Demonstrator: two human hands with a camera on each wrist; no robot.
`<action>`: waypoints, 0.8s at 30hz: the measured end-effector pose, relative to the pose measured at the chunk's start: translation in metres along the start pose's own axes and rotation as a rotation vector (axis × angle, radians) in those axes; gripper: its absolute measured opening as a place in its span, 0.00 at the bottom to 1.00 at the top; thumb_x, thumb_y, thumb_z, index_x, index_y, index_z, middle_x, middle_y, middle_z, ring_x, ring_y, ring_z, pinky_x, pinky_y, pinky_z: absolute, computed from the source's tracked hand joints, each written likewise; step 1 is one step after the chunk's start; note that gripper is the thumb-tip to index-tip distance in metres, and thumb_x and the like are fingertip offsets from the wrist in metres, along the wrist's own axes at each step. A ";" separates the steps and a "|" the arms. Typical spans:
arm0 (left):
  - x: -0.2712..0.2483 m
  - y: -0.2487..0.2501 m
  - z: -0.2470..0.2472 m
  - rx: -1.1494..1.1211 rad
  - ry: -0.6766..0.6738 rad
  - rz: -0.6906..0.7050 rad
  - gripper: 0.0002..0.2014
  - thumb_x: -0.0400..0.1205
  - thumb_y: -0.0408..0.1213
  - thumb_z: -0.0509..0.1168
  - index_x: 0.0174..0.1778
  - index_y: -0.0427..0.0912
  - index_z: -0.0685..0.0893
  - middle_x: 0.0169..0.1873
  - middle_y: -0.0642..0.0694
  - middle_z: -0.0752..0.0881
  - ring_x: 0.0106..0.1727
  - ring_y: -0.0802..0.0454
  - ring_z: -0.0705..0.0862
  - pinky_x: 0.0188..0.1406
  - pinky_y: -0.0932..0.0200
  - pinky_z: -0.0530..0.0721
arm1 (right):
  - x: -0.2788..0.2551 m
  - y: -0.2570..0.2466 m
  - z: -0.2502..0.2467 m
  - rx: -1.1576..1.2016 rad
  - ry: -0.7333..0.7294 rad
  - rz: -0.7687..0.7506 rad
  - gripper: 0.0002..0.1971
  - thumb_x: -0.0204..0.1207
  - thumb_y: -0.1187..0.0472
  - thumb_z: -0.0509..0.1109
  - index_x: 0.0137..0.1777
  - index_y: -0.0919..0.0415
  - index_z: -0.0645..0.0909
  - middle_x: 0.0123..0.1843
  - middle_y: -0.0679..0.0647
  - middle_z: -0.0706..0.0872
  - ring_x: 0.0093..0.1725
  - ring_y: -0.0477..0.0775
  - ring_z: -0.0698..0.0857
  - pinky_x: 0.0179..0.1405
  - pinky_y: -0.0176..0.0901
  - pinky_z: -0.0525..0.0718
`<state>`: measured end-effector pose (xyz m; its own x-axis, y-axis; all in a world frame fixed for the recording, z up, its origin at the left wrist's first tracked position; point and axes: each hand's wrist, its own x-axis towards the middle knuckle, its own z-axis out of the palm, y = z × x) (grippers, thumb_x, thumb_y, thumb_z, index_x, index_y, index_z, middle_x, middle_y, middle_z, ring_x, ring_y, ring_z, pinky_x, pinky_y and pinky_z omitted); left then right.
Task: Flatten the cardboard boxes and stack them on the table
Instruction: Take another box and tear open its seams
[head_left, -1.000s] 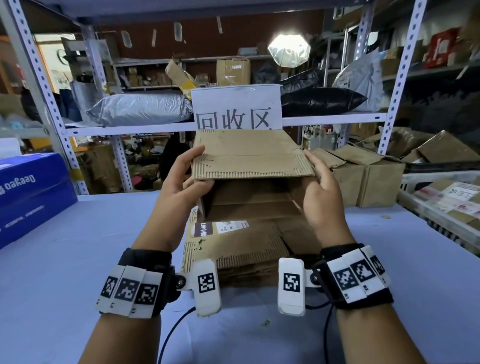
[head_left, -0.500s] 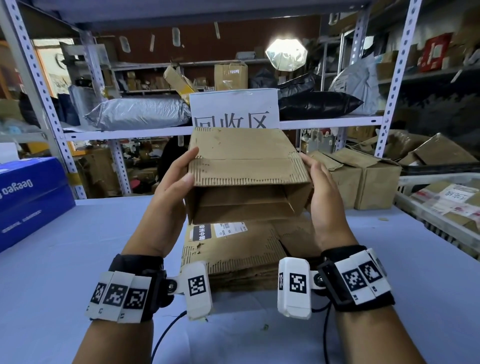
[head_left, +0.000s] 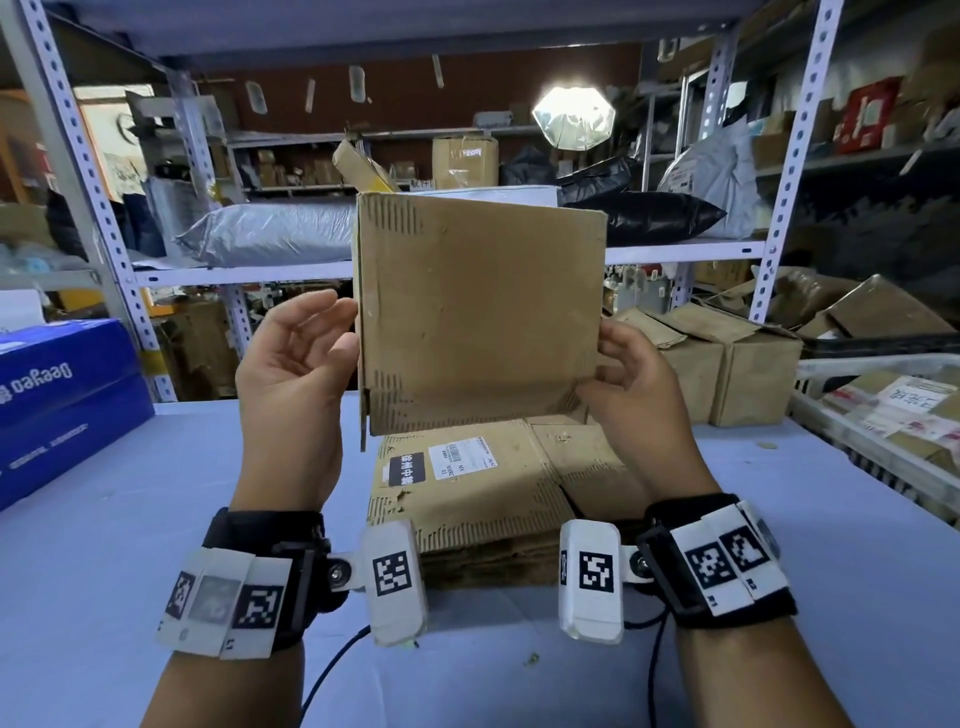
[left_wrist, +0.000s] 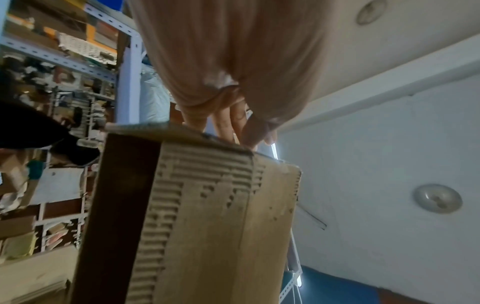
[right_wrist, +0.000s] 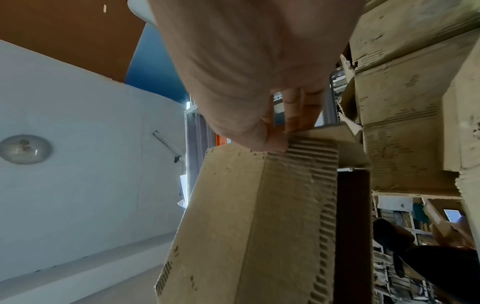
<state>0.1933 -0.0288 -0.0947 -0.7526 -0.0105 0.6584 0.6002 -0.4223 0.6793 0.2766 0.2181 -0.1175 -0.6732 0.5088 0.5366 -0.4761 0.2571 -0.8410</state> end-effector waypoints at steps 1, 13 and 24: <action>-0.001 0.003 0.000 0.021 0.008 0.011 0.19 0.84 0.19 0.65 0.58 0.50 0.85 0.59 0.45 0.90 0.70 0.40 0.86 0.73 0.31 0.80 | 0.000 -0.001 0.002 0.011 -0.003 0.006 0.27 0.76 0.75 0.70 0.70 0.49 0.80 0.65 0.44 0.87 0.61 0.49 0.87 0.46 0.39 0.87; -0.002 0.013 -0.005 0.424 -0.267 -0.645 0.48 0.61 0.87 0.55 0.70 0.60 0.81 0.57 0.46 0.93 0.54 0.42 0.93 0.55 0.41 0.88 | 0.000 -0.003 -0.003 0.130 0.084 0.007 0.17 0.80 0.73 0.70 0.61 0.52 0.82 0.61 0.47 0.89 0.56 0.41 0.89 0.46 0.32 0.85; -0.001 0.004 0.004 -0.068 -0.012 -0.248 0.42 0.69 0.36 0.78 0.79 0.41 0.70 0.54 0.43 0.94 0.53 0.48 0.93 0.43 0.57 0.91 | 0.004 0.013 -0.013 -0.031 0.130 0.208 0.07 0.82 0.75 0.62 0.52 0.65 0.79 0.51 0.62 0.83 0.49 0.60 0.83 0.58 0.65 0.85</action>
<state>0.1975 -0.0270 -0.0911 -0.8711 0.1117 0.4782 0.3773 -0.4709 0.7974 0.2750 0.2336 -0.1273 -0.6756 0.6542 0.3400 -0.3156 0.1601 -0.9353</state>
